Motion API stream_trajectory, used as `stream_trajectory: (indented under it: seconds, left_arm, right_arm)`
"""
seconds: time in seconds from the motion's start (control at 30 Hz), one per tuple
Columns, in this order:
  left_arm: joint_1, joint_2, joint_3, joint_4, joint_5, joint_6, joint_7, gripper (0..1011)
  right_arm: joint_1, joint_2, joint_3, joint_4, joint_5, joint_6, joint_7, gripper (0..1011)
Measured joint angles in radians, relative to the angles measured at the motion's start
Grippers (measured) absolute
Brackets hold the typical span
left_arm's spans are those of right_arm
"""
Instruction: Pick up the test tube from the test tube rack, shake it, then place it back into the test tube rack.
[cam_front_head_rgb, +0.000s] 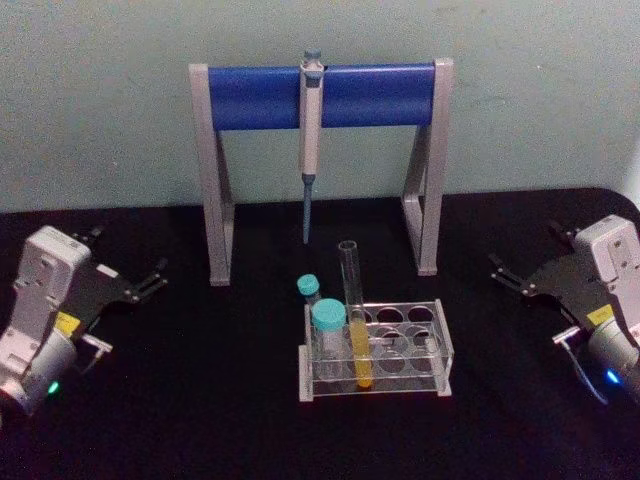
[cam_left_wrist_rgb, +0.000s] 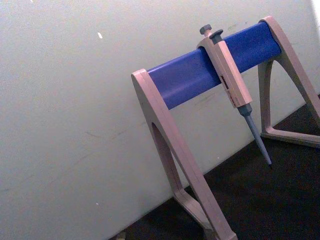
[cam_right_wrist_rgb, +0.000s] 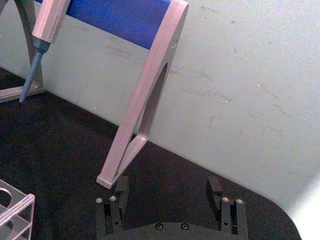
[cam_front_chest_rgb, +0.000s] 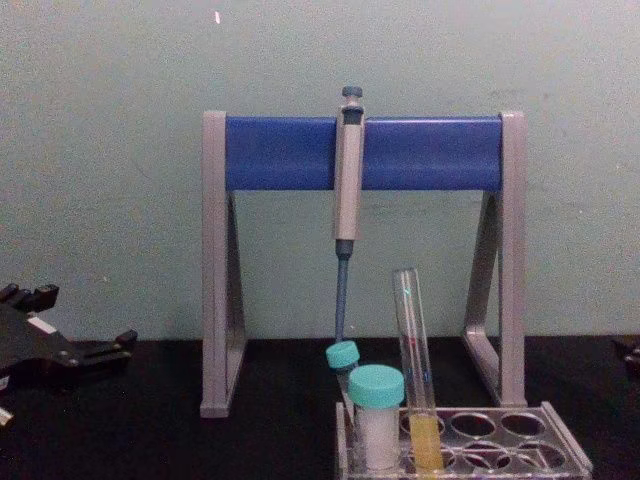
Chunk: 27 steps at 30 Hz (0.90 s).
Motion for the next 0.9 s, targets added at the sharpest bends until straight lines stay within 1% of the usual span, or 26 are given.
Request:
stream_trajectory:
  seconds: [0.9]
  left_arm:
    - [0.000, 0.000, 0.000, 0.000, 0.000, 0.000, 0.000, 1001]
  right_arm:
    - [0.000, 0.000, 0.000, 0.000, 0.000, 0.000, 0.000, 1000]
